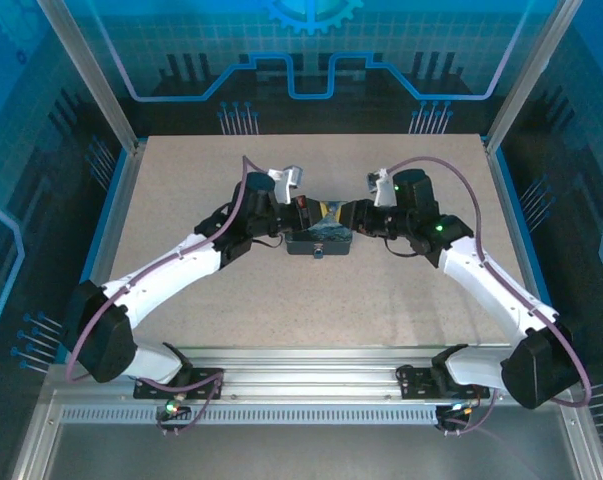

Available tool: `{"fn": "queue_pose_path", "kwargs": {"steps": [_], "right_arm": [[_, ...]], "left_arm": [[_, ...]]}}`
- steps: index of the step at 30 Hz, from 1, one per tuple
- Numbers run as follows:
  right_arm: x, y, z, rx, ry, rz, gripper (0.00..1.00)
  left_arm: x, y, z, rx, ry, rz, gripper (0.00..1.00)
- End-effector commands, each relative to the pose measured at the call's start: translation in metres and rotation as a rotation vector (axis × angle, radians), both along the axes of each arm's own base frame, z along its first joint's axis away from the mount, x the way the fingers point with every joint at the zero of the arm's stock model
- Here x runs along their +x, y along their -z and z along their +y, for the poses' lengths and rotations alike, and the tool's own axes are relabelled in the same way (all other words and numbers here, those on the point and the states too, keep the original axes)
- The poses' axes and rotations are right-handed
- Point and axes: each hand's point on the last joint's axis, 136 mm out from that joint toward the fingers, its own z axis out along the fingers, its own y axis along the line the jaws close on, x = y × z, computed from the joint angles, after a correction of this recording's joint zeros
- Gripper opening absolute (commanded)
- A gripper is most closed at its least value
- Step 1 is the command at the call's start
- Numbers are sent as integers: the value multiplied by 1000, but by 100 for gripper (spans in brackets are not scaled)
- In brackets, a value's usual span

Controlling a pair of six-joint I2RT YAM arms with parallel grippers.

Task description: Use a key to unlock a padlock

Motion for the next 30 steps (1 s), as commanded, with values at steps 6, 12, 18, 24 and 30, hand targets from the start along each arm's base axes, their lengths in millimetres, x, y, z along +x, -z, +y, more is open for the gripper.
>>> {"fn": "queue_pose_path", "kwargs": {"steps": [6, 12, 18, 24, 30], "right_arm": [[2, -4, -32, 83, -13, -47, 34], [-6, -34, -16, 248, -160, -165, 39], [-25, -57, -2, 328, -271, -253, 57], [-46, -71, 16, 354, -382, -301, 49], [-55, -72, 27, 349, -440, -304, 48]], "left_arm": [[-17, -5, 14, 177, 122, 38, 0], [-37, -22, 5, 139, 277, 48, 0], [-51, -37, -5, 65, 377, 50, 0], [-55, -43, -8, 33, 405, 40, 0], [-58, -48, -9, 8, 415, 20, 0]]}}
